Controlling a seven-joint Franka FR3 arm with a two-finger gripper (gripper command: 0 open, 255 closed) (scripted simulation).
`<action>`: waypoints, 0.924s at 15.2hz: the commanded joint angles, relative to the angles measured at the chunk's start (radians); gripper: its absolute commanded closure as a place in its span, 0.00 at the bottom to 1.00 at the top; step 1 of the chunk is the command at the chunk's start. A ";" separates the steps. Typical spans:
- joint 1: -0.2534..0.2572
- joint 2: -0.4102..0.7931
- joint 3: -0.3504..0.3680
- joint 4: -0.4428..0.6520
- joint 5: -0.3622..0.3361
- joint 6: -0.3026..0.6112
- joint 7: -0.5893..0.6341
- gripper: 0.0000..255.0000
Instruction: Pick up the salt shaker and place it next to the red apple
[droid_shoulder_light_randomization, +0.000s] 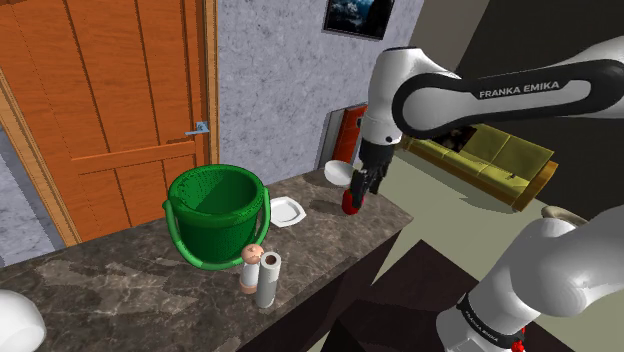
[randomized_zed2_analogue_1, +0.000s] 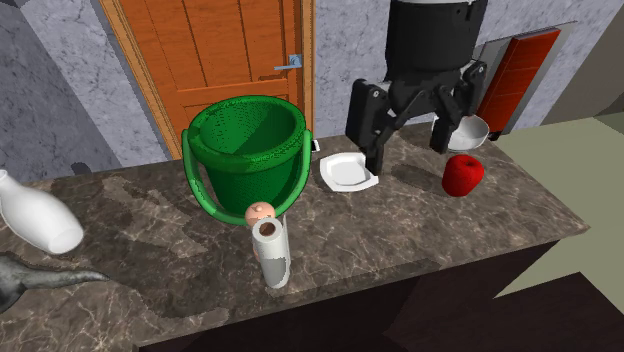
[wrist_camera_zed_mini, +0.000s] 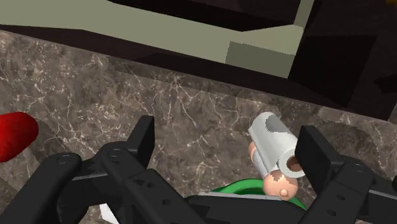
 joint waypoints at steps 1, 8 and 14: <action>0.001 0.082 0.038 0.031 -0.011 0.055 0.046 0.00; -0.001 0.367 0.133 0.152 -0.122 0.209 0.216 0.00; 0.035 0.631 0.155 0.312 -0.284 0.276 0.383 0.00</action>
